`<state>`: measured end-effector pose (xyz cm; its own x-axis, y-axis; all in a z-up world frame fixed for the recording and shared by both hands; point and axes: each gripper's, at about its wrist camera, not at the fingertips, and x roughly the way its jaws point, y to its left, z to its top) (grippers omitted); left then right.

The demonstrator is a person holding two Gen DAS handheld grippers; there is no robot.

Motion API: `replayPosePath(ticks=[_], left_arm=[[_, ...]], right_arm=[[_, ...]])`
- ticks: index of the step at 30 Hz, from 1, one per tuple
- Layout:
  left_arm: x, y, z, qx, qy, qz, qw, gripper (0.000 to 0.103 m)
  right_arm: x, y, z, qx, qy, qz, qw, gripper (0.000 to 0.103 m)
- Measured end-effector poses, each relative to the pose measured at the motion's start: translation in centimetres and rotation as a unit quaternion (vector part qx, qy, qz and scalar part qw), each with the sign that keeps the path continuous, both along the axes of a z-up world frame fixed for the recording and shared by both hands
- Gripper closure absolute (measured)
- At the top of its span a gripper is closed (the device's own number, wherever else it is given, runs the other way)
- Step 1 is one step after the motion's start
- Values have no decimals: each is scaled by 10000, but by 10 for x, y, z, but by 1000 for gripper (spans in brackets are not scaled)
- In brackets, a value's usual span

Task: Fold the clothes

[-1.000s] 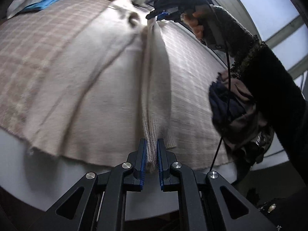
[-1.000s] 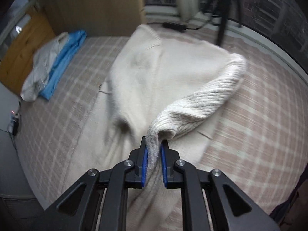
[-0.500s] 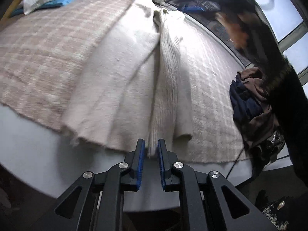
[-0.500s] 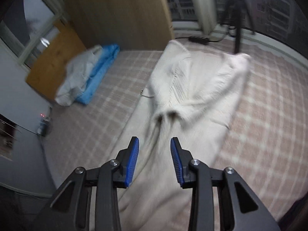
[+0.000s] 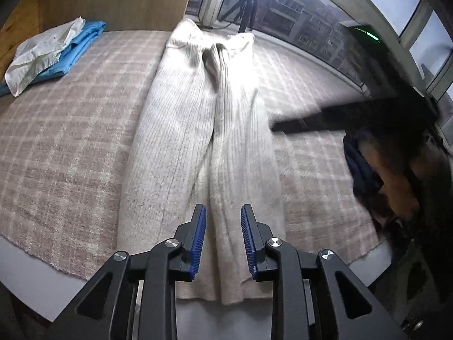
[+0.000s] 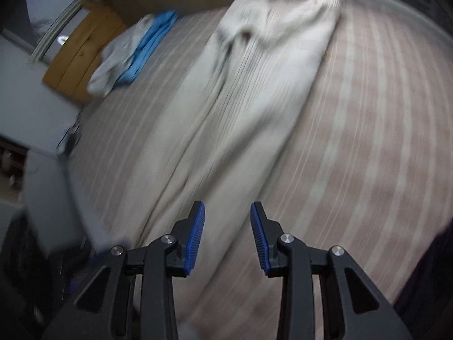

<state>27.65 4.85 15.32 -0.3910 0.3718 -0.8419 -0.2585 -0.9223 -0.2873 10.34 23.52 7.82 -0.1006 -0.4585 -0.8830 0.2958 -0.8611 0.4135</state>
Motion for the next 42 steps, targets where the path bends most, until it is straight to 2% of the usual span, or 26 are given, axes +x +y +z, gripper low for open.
replayPosePath(ticks=[4, 8, 10, 11, 14, 15, 18, 20, 24, 27, 31, 33, 37, 42], left_arm=[[-2, -2, -13, -85, -215, -76, 9997, 79], [-5, 4, -17, -175, -170, -171, 9996, 79], [-6, 8, -17, -217, -132, -191, 9995, 79], [-6, 9, -16, -243, -112, -194, 9995, 79], [-4, 12, -14, -260, -36, -237, 9994, 79], [-1, 12, -11, -258, 19, -240, 9994, 79], [5, 16, -3, -208, 227, -247, 9992, 79], [10, 22, 2, -95, 327, -319, 9989, 79], [15, 38, -7, 58, 213, -647, 9977, 79], [16, 55, -23, 41, 1, -899, 9959, 79], [20, 63, -28, -41, 42, -1047, 9945, 79], [19, 62, -27, -1, -11, -1041, 9946, 79], [18, 60, -28, 76, -55, -1002, 9949, 79], [17, 60, -30, 121, -30, -972, 9952, 79]], right_arm=[[43, -16, -12, -181, -320, 158, 9992, 69], [62, -32, -28, 154, -326, 335, 9988, 70], [67, -31, -28, 75, -223, 332, 9992, 87], [70, -25, -24, -17, -223, 291, 9993, 89], [81, -7, -16, -88, -235, 176, 9995, 92], [84, -4, -19, -64, -329, 204, 9992, 96], [88, -5, -33, 51, -780, 262, 9966, 95], [86, -2, -17, 161, -600, 233, 9978, 95], [47, 10, 42, 123, 319, -99, 9994, 92], [-1, -5, 60, 138, 678, -62, 9976, 89], [-71, -48, 42, 286, 516, 72, 9982, 89], [-94, -64, 30, 710, 421, 87, 9966, 89], [-112, -80, 6, 1289, 164, 168, 9914, 89], [-110, -89, -1, 1438, 365, 444, 9879, 90]])
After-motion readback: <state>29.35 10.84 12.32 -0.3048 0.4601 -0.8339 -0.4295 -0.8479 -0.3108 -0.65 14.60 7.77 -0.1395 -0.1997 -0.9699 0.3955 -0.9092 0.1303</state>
